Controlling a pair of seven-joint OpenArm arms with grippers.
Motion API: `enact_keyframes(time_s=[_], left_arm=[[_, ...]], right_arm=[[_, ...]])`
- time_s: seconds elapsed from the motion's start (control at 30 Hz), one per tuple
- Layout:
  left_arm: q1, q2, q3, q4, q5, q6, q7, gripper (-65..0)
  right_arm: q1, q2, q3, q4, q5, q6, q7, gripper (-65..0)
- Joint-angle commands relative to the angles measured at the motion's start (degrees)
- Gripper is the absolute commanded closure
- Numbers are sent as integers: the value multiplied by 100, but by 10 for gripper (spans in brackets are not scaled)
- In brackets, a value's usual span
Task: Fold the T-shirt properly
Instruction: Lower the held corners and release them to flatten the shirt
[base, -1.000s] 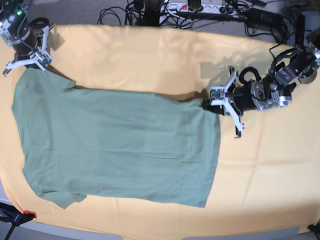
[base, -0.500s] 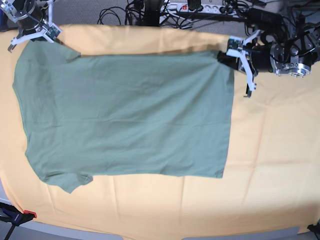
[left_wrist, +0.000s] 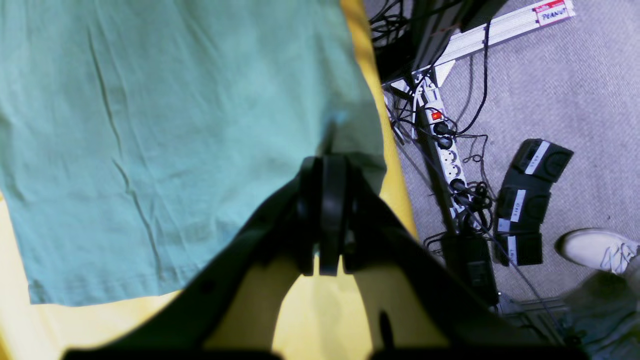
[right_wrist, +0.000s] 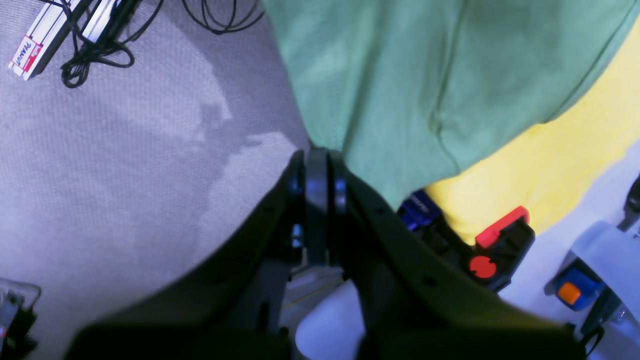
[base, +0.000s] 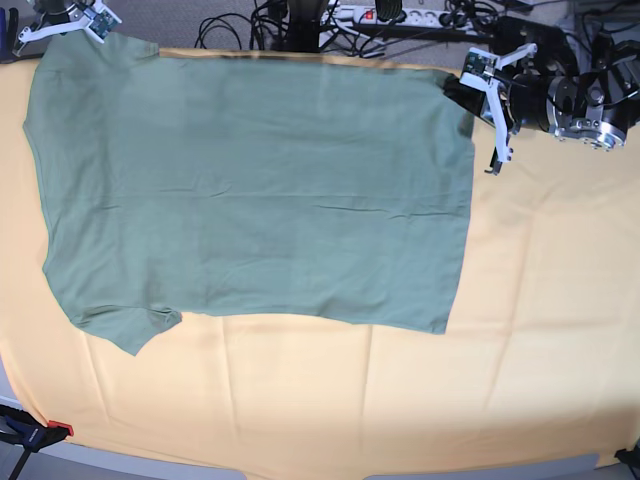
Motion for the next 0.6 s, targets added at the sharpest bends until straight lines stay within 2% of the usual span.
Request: enact_keyframes(time_s=[0.0,0.07,0.17,0.23,0.3,0.4,0.5,0.57], left_arm=[[-66,-131,-63,76,-146,-146,-105,0],[-66,-131,-63,76,-212,-146,-105,0],[-87,-142,-63,76,-72,-146,-105,0],[-105,-140,-63,76,11,177,-107,0],[-149,-96,-63,76,7,533,-105,0],[-199,59,-63,74,170,962,-103,0],[-240,256,-63,74,457,1198,-101,0],[-240,387,-63,70,599,1377,-76,0]], right_arm=[[-81,48,42,85,-44,-48,103,0],[-81,48,42,85,-61,-48,254,0],[-81,50,42,85,-496,-164,564,0],[-76,50,42,85,-874,-352,944,0],[-20,66,42,85,-1045,-402,1246,0],[339,81,42,85,-1060,-262,1329,0],[861,83,42,85,-1040,37,1412,0],[1139,138,42,85,-752,59,1506,0]])
